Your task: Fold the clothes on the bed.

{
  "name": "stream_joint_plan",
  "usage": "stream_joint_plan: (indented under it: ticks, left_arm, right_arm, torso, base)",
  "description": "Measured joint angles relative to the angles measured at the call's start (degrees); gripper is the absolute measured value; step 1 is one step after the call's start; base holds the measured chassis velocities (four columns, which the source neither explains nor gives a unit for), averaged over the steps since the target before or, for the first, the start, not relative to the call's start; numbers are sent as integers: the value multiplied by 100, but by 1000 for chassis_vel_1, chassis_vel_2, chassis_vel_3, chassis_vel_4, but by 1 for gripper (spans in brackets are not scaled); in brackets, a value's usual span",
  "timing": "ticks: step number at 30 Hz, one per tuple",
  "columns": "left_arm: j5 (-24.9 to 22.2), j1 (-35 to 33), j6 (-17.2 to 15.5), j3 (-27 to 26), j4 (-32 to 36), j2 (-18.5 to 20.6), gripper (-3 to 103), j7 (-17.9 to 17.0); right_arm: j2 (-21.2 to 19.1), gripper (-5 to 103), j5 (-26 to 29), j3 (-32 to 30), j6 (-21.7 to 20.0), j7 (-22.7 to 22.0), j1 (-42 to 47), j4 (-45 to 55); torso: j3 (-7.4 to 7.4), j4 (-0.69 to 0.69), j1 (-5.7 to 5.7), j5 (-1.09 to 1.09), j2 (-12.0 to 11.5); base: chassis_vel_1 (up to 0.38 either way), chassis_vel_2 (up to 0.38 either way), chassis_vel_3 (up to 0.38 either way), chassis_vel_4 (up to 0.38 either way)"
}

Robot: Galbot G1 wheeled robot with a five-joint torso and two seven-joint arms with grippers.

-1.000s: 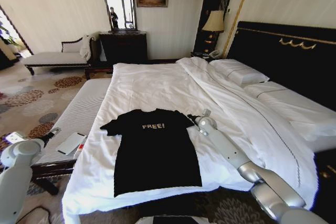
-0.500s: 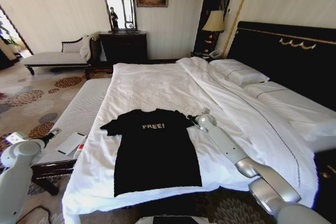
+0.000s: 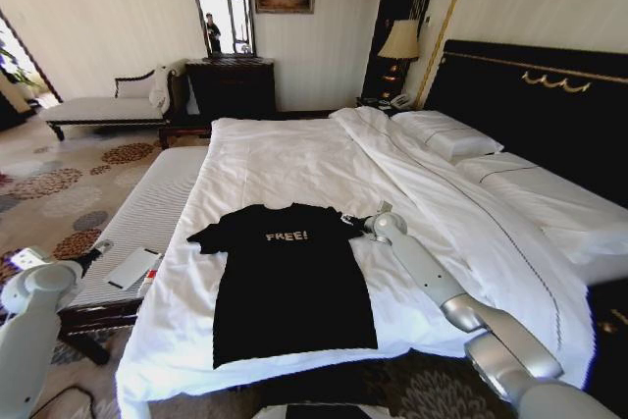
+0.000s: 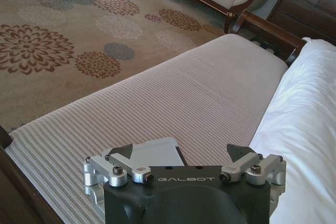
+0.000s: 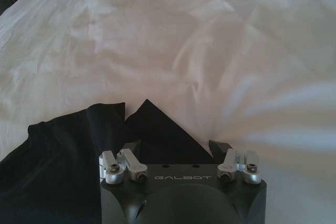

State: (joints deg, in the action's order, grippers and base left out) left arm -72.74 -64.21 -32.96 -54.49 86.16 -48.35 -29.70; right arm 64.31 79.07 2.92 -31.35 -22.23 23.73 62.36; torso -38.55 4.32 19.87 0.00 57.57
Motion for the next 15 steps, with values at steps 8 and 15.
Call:
stream_joint_plan:
  ticks: [8, 15]
  left_arm:
    - [1, -3, 0, 1, -16, 24, 100, 0]
    - [5, 15, 0, 13, -50, 38, 100, 0]
  right_arm:
    - [3, 48, -40, 27, 18, 17, 12, 0]
    - [-23, 20, -114, 62, 115, 69, 48, 59]
  torso:
    - [0, 0, 0, 0, 0]
    - [0, -1, 0, 0, 0]
  base:
    - [0, 0, 0, 0]
    - [0, 0, 0, 0]
